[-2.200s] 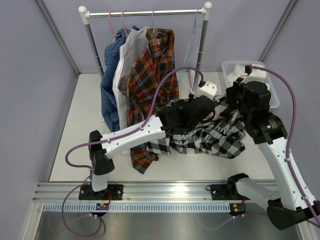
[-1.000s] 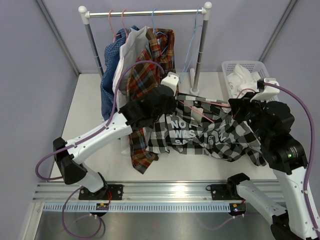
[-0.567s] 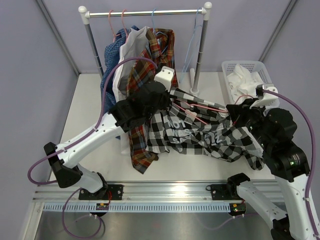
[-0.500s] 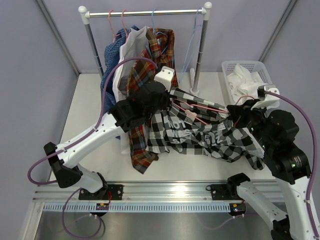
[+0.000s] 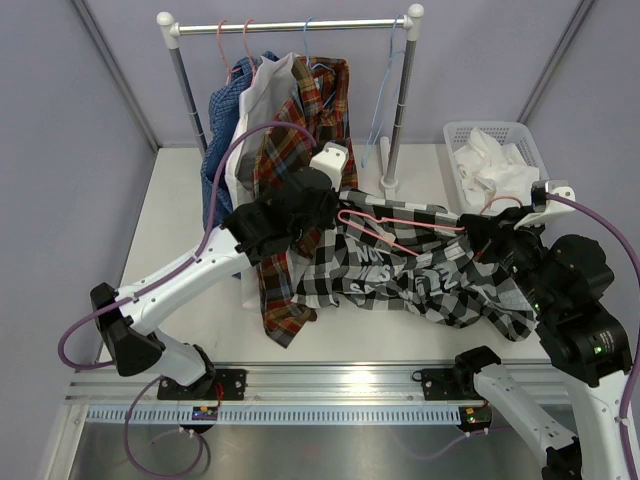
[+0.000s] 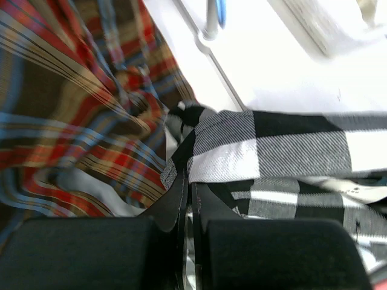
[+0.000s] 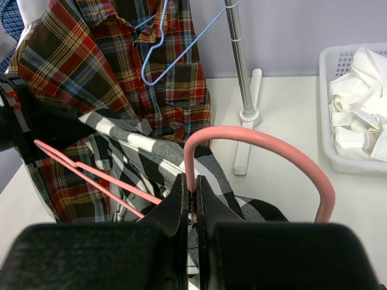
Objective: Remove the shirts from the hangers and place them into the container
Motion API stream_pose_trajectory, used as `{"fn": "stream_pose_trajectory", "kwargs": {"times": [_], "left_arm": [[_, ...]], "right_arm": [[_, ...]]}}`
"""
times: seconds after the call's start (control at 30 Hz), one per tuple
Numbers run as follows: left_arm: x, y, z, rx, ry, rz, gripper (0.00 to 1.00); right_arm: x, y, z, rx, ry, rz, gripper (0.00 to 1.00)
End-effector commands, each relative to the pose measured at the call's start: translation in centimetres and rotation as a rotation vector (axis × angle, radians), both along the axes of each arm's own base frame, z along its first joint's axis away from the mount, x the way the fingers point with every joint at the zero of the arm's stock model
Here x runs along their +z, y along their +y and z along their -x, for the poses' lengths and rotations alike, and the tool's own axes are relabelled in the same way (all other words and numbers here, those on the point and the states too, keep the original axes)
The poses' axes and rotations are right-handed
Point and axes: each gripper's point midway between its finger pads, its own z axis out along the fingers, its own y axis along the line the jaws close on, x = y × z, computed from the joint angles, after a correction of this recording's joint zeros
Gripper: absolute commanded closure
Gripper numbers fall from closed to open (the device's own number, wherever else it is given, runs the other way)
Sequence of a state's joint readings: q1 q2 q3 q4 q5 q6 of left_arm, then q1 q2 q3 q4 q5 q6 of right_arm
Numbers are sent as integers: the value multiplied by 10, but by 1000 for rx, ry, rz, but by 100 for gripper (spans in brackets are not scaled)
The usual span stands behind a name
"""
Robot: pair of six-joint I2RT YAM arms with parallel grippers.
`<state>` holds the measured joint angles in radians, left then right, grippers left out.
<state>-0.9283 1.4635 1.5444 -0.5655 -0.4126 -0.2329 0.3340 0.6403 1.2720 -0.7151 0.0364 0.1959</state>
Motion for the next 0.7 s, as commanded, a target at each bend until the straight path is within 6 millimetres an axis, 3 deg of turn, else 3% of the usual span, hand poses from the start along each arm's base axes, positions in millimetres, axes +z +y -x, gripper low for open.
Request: {"fn": "stream_pose_trajectory", "kwargs": {"times": [0.0,0.1,0.13,0.2,0.23,0.3,0.33,0.47,0.67], "left_arm": [[18,-14,24,-102,2,108,100],[12,-38,56,-242,-20,87,94],[5,-41,68,-286,-1,95,77],[6,-36,69,-275,-19,121,59],[6,-25,69,-259,-39,116,45],[10,-11,64,-224,-71,114,31],[19,4,57,-196,-91,130,20],[29,38,43,-157,-135,123,4],[51,69,33,-169,-240,54,1]], "right_arm": [[27,-5,3,-25,-99,-44,100],[30,-3,2,-14,-117,-49,100],[31,-4,3,-15,-123,-51,100],[32,-5,2,-23,-132,-41,100],[32,-6,2,-24,-133,-39,100],[31,-6,2,-24,-136,-34,100],[31,-6,2,-23,-136,-33,100],[28,2,2,22,-139,-16,100],[18,23,-1,139,-128,4,100]]}}
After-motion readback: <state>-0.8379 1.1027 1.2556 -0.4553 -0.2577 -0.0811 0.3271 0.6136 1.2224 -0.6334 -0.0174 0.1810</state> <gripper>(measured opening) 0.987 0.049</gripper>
